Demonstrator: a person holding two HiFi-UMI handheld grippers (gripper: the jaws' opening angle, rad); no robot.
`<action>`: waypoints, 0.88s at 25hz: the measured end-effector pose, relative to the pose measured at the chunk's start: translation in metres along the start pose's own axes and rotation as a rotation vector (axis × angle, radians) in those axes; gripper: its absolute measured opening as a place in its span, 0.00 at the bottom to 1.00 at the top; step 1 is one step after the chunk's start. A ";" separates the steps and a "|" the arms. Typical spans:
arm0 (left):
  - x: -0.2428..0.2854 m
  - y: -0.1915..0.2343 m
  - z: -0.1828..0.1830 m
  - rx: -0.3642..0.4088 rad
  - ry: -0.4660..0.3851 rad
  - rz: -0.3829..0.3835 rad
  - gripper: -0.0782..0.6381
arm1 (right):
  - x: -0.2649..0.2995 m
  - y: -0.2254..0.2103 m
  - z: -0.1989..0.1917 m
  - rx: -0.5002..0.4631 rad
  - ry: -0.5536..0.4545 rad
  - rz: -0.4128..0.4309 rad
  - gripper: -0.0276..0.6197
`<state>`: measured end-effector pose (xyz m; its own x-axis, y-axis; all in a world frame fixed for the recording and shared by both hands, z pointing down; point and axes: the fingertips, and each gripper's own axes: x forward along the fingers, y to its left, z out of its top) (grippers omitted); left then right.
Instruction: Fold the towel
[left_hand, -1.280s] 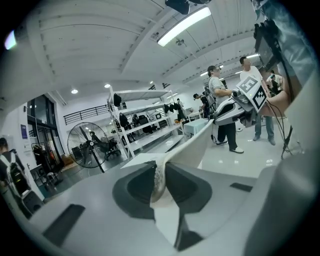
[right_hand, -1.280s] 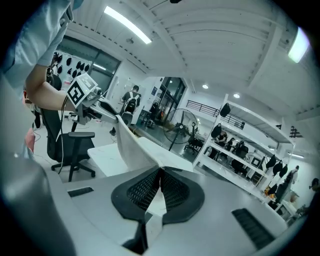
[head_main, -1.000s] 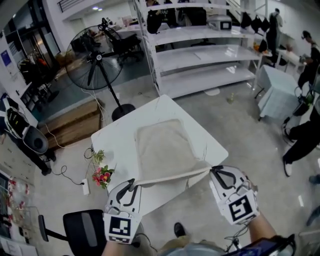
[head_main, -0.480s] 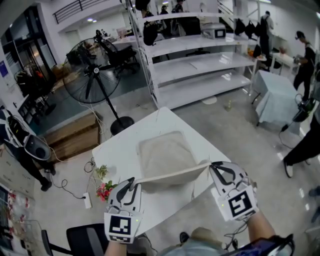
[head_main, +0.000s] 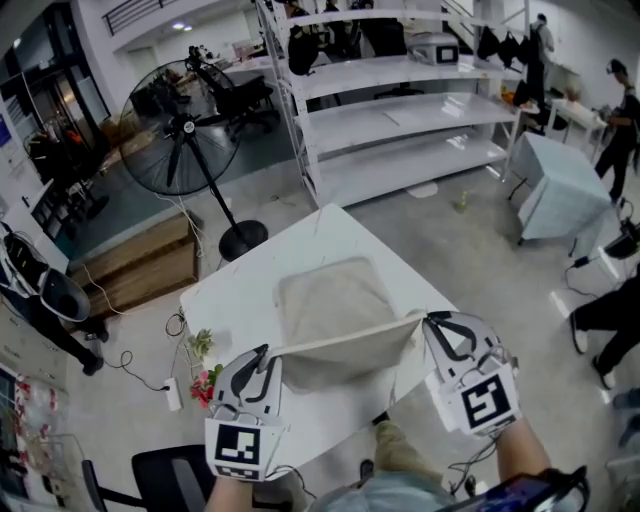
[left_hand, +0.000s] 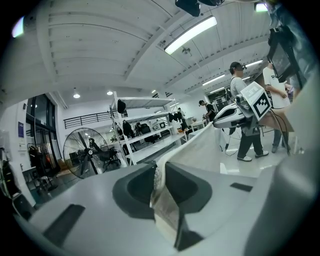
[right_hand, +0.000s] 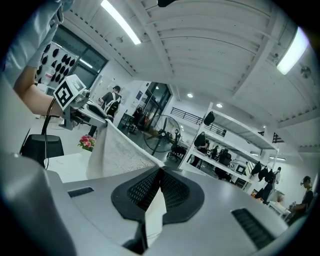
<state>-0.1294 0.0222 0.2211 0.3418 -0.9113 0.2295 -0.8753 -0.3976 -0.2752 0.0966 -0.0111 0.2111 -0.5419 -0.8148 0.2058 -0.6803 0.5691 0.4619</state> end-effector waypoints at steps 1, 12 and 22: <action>0.005 0.004 0.000 0.003 0.004 0.002 0.19 | 0.006 -0.003 0.000 0.000 -0.001 0.001 0.07; 0.081 0.042 -0.021 -0.009 0.081 0.014 0.19 | 0.092 -0.037 -0.013 0.010 0.016 0.007 0.07; 0.170 0.073 -0.053 -0.051 0.157 0.021 0.19 | 0.179 -0.062 -0.058 0.013 0.094 0.048 0.07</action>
<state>-0.1536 -0.1556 0.2898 0.2695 -0.8899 0.3681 -0.8991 -0.3694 -0.2348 0.0705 -0.1989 0.2690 -0.5262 -0.7928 0.3076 -0.6610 0.6089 0.4385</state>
